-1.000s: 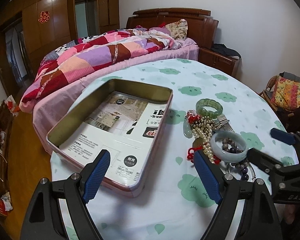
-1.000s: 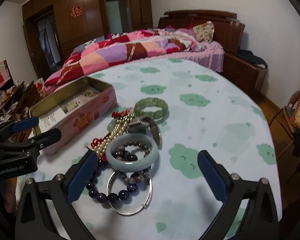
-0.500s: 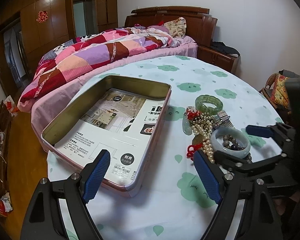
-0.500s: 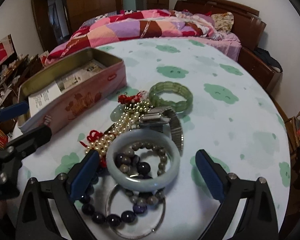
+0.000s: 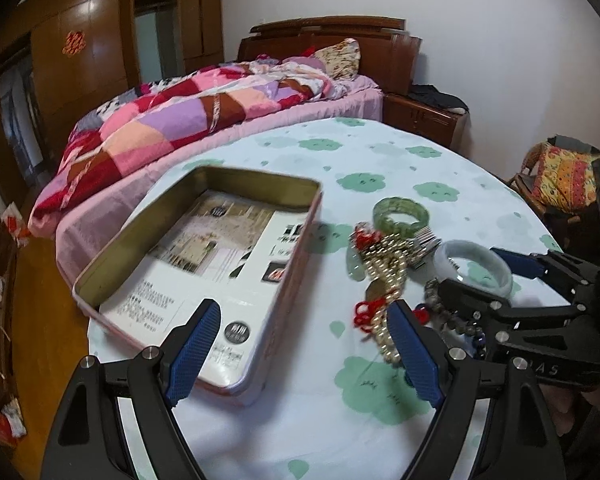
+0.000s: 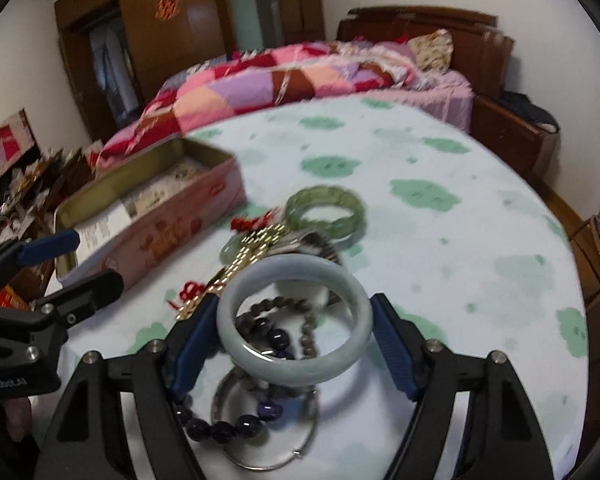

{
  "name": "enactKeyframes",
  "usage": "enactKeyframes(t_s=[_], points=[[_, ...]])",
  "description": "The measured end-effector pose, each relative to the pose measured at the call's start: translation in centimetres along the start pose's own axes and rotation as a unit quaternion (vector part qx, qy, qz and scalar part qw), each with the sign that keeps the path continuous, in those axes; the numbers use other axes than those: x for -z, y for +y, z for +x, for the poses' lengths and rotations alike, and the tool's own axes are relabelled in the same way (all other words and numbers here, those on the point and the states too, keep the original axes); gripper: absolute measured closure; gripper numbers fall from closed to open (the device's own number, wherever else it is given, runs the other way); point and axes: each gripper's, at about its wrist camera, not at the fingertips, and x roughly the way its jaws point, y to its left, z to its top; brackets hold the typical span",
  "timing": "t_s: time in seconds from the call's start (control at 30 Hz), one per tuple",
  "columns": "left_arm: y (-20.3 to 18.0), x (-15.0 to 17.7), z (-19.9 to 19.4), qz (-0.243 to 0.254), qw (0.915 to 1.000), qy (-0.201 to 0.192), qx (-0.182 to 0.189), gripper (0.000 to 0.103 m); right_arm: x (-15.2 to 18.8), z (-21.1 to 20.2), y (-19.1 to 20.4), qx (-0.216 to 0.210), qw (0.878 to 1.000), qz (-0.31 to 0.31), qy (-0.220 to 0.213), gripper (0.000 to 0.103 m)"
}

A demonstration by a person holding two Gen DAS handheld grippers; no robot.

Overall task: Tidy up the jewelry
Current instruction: 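Grasp the pale white jade bangle with the right tool and lift it, then grasp the silver watch by its band with the left tool while the right tool holds the bangle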

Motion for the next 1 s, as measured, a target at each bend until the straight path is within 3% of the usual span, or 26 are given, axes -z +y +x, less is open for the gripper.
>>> enactKeyframes(t_s=[0.27, 0.73, 1.0], points=[[-2.6, -1.8, 1.6, 0.032, 0.9991, 0.005, 0.028, 0.018, -0.5, -0.6, -2.6, 0.076, 0.996, 0.027, -0.025, 0.025], [-6.6, -4.0, 5.9, 0.055, 0.9958, 0.025, 0.069, 0.021, 0.0, -0.8, -7.1, 0.110, 0.991, 0.070, -0.018, 0.025], [-7.9, -3.4, 8.1, 0.084, 0.9924, 0.052, 0.073, 0.056, 0.1, -1.1, -7.6, 0.110, 0.991, 0.072, -0.022, 0.025]])
